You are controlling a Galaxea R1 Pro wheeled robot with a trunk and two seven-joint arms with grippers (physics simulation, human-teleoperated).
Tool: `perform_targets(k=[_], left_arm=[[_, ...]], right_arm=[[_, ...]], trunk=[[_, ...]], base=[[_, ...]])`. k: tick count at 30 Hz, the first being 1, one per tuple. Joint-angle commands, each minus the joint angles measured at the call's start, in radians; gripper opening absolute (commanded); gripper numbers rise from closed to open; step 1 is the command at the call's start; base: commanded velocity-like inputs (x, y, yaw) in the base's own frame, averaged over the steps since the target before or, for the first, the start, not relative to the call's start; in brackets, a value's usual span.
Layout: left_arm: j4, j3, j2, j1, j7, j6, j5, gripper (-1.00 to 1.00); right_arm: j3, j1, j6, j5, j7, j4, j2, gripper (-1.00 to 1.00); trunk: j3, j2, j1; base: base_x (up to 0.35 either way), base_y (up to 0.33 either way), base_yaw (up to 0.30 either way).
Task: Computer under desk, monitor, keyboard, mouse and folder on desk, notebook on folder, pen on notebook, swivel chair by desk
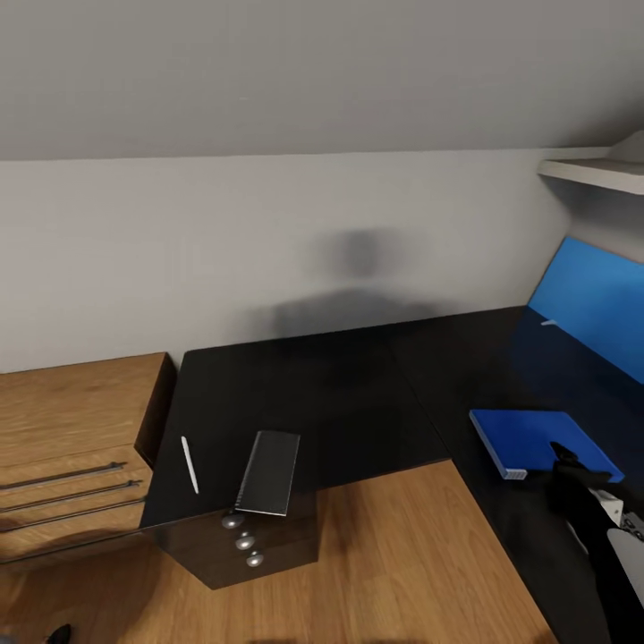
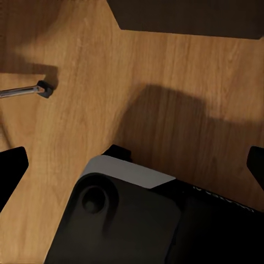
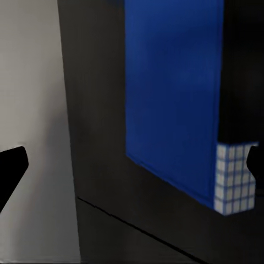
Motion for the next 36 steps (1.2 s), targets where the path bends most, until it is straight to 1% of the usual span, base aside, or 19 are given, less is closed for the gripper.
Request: perform_targets(k=[1,3,9,28,33,35,36], left_arm=[[-0.001,-0.006,0.001,-0.001,0.005,-0.007,0.011,1.0],[-0.001,-0.006,0.001,-0.001,0.005,-0.007,0.011,1.0],[-0.001,-0.006,-0.001,-0.001,0.005,-0.006,0.011,1.0],[-0.001,-0.006,-0.001,-0.001,0.005,-0.006,0.012,1.0],[-0.001,-0.006,-0.001,-0.001,0.005,-0.006,0.012,1.0],[-0.001,-0.006,-0.001,-0.001,0.005,-0.006,0.012,1.0],[-0.001,-0.006,-0.001,-0.001,0.005,-0.006,0.012,1.0]], right_arm=[[0.003,-0.001,0.004,-0.006,-0.006,-0.005,0.001,1.0],[0.012,-0.001,0.004,-0.005,-0.006,-0.014,0.003,1.0],[0.019,-0.001,0.004,0.001,-0.005,-0.022,0.008,1.0],[0.021,0.0,0.004,0.017,0.003,-0.031,0.013,1.0],[0.021,0.003,0.003,0.045,0.003,-0.072,0.024,1.0],[0.021,0.005,0.003,0.086,0.003,-0.108,0.042,1.0],[0.021,0.005,0.003,0.1,0.003,-0.118,0.048,1.0]], trunk=[[0.002,0.006,-0.004],[0.008,0.02,-0.011],[0.027,0.062,-0.034],[0.087,0.195,-0.107],[0.102,0.23,-0.126],[0.109,0.244,-0.134],[0.112,0.251,-0.138]], base=[[0.0,0.0,0.0],[0.0,0.0,0.0],[0.0,0.0,0.0],[0.0,0.0,0.0],[0.0,0.0,0.0],[0.0,0.0,0.0],[0.0,0.0,0.0]])
